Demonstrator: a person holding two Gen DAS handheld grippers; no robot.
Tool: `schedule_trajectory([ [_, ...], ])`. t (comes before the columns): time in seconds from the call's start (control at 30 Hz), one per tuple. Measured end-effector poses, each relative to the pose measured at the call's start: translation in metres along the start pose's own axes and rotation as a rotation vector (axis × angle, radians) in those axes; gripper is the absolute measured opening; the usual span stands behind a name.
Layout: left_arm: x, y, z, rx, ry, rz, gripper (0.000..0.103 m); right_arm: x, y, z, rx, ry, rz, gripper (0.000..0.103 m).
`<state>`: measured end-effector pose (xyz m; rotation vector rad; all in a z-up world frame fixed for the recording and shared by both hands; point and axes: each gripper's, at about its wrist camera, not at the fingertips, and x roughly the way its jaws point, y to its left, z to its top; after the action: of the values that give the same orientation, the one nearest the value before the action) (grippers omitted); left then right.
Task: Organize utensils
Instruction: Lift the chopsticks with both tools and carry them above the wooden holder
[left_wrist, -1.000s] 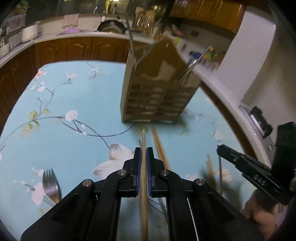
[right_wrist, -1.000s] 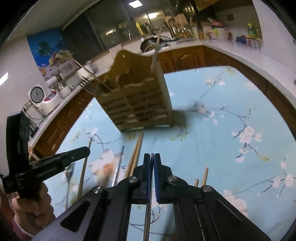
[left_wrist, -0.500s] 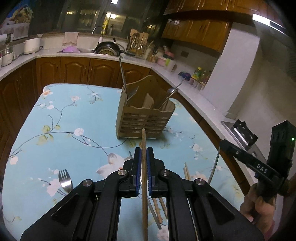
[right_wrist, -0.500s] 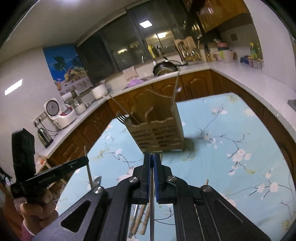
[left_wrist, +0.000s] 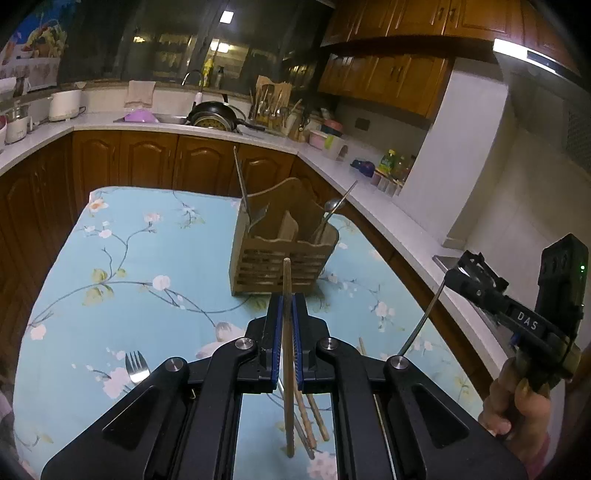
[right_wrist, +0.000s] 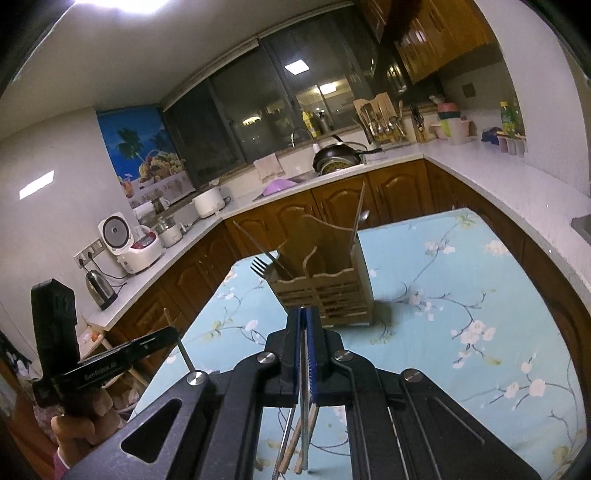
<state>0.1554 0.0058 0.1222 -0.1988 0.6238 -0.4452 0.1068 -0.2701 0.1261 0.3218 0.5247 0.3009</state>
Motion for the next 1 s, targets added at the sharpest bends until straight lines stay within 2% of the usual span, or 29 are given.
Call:
schedule_trajectory([
  [0.43,-0.007,-0.003,0.03,0.023,-0.068,0.014,0.004,-0.003,0.003,0.033,-0.035,-0.067,-0.008,0.003],
  [0.77,-0.009,-0.009,0.082,0.045,-0.176,0.026,0.004,0.002,0.003,0.072,-0.055,-0.139,-0.026,0.003],
  [1.0,-0.001,-0.012,0.134,0.036,-0.281,0.05,0.004,0.02,0.003,0.113,-0.074,-0.196,-0.057,0.003],
])
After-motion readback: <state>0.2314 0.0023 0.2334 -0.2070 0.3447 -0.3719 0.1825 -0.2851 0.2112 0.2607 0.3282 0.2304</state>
